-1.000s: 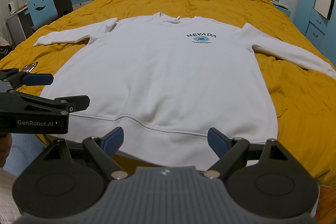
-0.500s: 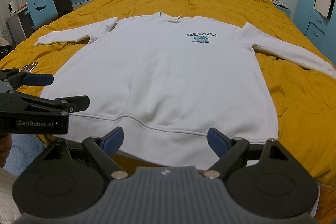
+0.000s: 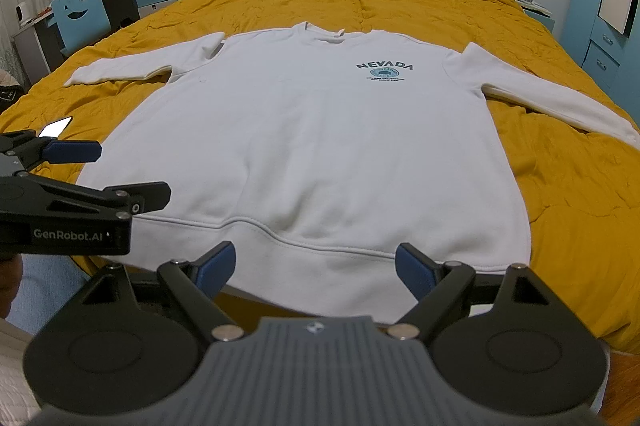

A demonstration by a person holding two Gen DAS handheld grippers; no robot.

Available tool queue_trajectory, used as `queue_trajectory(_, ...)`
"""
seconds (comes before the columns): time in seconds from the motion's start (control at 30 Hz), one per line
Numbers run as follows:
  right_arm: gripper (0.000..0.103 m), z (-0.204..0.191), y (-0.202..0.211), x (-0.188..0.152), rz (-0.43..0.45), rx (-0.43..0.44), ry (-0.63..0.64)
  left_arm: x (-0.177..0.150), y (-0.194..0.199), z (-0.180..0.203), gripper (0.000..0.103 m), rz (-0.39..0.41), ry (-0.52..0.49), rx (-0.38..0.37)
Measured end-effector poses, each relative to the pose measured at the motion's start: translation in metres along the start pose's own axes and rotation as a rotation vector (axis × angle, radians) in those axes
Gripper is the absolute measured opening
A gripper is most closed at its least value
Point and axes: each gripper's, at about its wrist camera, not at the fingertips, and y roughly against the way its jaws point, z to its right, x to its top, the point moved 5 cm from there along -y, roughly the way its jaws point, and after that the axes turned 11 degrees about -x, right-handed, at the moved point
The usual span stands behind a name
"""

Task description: Fold small clothes

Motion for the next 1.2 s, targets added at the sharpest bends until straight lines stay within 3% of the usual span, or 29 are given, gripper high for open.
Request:
queue_trajectory(0.4, 0.083, -0.001, -0.002, 0.001, -0.002, -0.002, -0.001, -0.001, 0.001, -0.003, 0.103, -0.006, 0.003, 0.000)
queue_trajectory(0.73, 0.083, 0.002, -0.018, 0.032, -0.004, -0.021, 0.006, 0.016, -0.004, -0.022, 0.103, -0.015, 0.035, 0.016)
queue_trajectory(1.0, 0.083, 0.004, -0.048, 0.073, 0.011, -0.049, 0.027, 0.055, -0.023, -0.065, 0.103, -0.003, 0.079, 0.066)
queue_trajectory(1.2, 0.083, 0.004, -0.082, 0.111, 0.066, -0.048, 0.047, 0.079, -0.037, -0.135, 0.103, 0.037, 0.209, 0.153)
